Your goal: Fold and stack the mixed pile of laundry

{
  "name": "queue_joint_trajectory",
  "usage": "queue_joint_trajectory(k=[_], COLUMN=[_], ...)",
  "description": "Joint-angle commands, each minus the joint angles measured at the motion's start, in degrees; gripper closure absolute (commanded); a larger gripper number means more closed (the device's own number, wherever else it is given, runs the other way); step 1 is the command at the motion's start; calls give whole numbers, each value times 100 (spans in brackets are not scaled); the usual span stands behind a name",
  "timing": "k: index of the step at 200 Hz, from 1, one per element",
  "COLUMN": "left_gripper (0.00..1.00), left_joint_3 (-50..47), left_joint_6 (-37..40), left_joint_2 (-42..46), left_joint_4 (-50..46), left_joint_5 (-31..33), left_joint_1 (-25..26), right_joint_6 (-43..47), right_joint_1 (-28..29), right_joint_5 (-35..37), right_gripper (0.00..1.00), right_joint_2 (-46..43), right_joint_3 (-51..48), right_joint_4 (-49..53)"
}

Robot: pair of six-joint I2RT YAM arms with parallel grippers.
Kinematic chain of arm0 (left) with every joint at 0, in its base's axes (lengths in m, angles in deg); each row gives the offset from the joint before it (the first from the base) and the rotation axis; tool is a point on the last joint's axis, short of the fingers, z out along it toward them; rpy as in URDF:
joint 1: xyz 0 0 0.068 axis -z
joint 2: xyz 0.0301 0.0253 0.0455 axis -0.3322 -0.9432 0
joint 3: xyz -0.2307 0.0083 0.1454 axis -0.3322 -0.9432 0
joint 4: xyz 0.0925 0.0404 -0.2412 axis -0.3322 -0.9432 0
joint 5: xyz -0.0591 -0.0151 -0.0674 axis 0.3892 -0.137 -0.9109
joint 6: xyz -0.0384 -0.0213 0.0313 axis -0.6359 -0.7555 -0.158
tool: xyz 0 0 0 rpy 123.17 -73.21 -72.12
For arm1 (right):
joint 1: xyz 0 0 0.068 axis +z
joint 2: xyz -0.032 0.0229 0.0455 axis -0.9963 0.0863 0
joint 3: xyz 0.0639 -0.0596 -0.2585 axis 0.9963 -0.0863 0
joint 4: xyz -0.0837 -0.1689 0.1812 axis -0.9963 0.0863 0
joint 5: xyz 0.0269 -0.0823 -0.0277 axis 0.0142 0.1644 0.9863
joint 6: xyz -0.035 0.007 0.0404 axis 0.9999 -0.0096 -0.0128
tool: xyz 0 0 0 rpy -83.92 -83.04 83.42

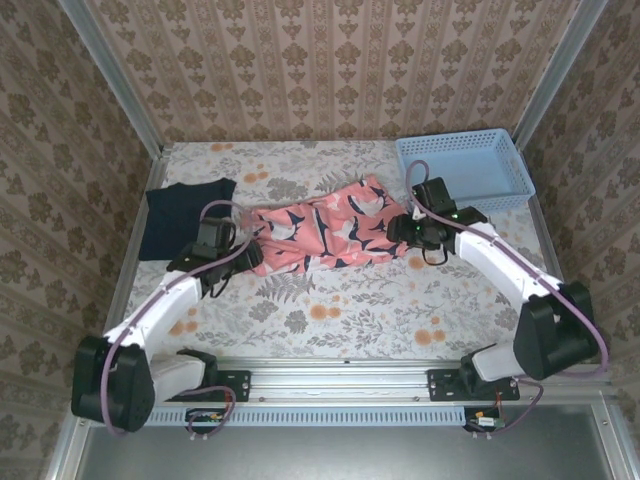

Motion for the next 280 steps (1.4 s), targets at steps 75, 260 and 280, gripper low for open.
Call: queue_joint_trajectory(k=[75,260,280], left_gripper=[100,28,31], left_joint_3=[637,-533,-354], left_joint_6=[218,-110,-60], left_joint_2=[-1560,121,-448], left_joint_4=[587,321,528], left_joint_5=[-489,-418,-552], left_joint_1=[133,179,155], right_joint_6=[79,-76,-318], right_joint_1=[-143,554,833], right_joint_5=[605,794,492], right_gripper=[58,65,65], right_joint_2=[1842,928,982], right_joint_3=[918,635,505], right_joint_4=[-257,201,81])
